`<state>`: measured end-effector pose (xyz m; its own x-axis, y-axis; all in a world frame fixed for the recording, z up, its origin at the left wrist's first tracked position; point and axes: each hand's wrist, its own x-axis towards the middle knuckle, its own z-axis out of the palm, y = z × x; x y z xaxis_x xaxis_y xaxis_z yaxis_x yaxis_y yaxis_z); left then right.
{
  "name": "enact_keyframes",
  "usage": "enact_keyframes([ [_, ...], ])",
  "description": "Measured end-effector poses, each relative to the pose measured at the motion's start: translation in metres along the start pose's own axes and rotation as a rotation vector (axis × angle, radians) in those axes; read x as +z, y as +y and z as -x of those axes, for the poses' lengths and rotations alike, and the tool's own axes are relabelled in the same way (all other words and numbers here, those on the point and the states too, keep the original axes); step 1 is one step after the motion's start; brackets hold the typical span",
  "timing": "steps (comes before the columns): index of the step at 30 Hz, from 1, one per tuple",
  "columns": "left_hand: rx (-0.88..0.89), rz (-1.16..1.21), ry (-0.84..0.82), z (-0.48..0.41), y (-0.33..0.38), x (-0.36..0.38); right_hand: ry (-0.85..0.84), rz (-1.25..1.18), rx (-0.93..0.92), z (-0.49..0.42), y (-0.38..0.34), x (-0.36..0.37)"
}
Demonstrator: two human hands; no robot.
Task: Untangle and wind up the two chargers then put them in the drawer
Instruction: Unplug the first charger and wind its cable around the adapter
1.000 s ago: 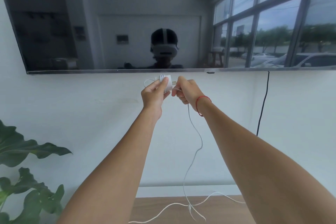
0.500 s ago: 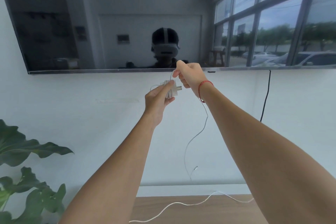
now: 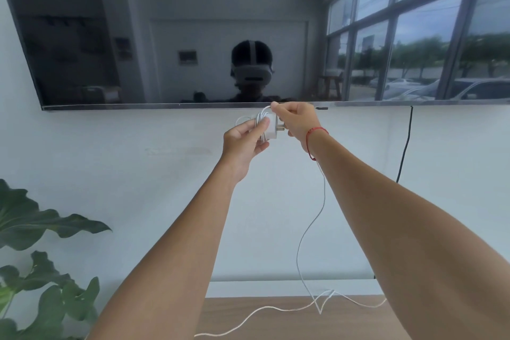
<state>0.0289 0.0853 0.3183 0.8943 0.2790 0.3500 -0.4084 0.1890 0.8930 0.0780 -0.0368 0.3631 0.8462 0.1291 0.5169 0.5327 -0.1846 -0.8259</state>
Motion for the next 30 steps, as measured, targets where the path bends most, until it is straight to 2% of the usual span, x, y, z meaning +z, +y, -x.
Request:
enact_keyframes([
  [4,0.011,0.049,-0.025,0.001,0.007,0.005,0.007,-0.110,0.120,0.003,0.012,-0.001],
  [9,-0.013,0.049,-0.010,0.002,-0.001,0.010,-0.017,-0.051,0.179,0.011,0.028,0.010],
  [14,-0.008,0.023,0.109,-0.004,0.001,0.009,-0.203,0.066,0.240,0.022,0.033,0.019],
  [21,0.005,0.049,0.182,-0.006,-0.007,0.002,-0.227,0.097,0.165,0.026,0.031,0.029],
  [26,0.069,-0.026,0.236,-0.013,-0.008,0.001,-0.282,0.053,0.151,0.023,0.018,0.030],
  [30,0.078,-0.079,0.265,-0.021,-0.008,-0.005,-0.220,-0.040,0.112,0.015,0.001,0.024],
])
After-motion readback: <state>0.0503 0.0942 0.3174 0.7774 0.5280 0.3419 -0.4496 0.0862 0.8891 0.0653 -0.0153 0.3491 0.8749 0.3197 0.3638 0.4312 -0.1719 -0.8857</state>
